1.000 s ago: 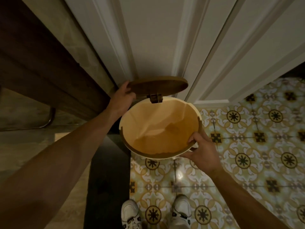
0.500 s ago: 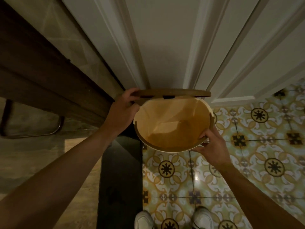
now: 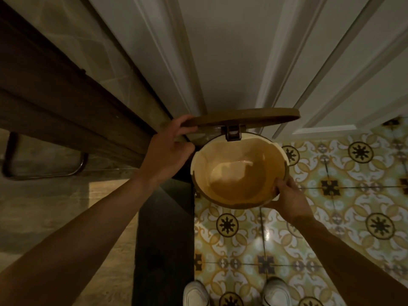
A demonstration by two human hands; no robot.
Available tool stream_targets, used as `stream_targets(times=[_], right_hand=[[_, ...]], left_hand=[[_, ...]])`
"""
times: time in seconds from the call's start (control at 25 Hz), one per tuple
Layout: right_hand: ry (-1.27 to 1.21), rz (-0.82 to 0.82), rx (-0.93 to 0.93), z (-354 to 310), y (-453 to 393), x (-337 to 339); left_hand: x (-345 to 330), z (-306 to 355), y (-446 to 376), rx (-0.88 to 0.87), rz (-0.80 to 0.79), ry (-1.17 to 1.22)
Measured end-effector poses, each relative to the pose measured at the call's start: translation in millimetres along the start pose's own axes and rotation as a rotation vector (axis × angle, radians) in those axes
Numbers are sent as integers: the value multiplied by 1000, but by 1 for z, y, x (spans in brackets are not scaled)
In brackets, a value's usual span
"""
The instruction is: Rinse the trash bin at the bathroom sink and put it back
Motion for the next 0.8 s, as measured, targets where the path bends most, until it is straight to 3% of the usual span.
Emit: stream_targets(times=[0.24, 0.36, 0.48, 0.56, 0.64, 0.72, 0.8], right_hand=[[93, -96, -110, -5, -14, -11], [5, -118, -126, -3, -10, -10], [-523, 86, -199, -8, 19, -1], [-1199, 326, -416, -14, 50, 0], [-1600, 407, -578, -21, 75, 0], [-1622, 344, -639, -20, 87, 3], [-1563, 279, -591, -28, 91, 11]], left_hand=[[-6, -8, 1, 5, -53, -26], [-12, -18, 8, -1, -25, 24], [-38, -45, 37, 2, 58, 57], [-69, -82, 63, 160, 14, 109], [-99, -111, 83, 400, -104, 290], [-122, -125, 85, 594, -223, 512], [-133, -128, 72, 688, -294, 537]])
Point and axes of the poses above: each hand's wrist, its own y-axis away from the middle knuckle, its own x-axis out of the back of the hand, z = x × y, the point moved 3 cm from there along -y, towards the middle knuckle, and after that the axes turned 14 degrees about x, right-handed, at the moved point
